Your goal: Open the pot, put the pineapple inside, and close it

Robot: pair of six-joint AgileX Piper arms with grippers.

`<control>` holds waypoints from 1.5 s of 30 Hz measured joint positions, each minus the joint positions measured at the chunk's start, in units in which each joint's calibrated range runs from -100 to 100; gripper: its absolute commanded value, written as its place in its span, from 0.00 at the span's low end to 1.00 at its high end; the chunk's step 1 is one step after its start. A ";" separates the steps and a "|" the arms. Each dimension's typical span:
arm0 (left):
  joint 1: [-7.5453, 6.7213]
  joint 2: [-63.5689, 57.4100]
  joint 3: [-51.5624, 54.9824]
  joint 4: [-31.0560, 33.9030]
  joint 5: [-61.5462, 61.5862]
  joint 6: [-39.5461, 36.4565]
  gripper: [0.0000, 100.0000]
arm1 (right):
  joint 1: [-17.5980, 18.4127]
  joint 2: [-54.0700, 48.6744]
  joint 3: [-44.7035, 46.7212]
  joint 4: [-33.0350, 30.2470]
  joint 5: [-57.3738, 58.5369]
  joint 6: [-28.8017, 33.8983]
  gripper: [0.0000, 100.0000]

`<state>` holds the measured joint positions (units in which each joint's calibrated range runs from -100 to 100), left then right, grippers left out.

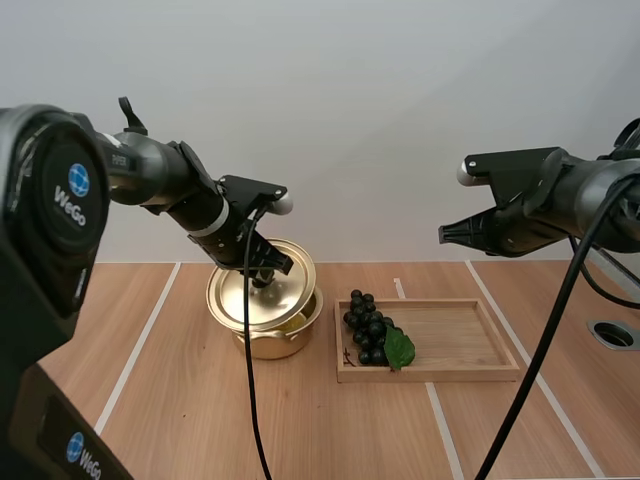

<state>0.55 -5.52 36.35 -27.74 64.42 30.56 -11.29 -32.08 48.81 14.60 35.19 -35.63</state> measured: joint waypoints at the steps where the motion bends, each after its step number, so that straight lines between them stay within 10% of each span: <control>1: 0.00 0.29 0.00 0.10 0.06 0.10 0.00 | 0.00 0.00 0.00 0.00 0.00 0.00 0.00; 45: 0.00 5.44 0.00 -6.05 -2.21 6.31 0.00 | 0.00 0.00 0.00 0.00 -0.43 -0.22 0.00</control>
<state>0.55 -0.08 36.35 -33.79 62.21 36.87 -11.29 -32.08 48.81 14.60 34.77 -35.85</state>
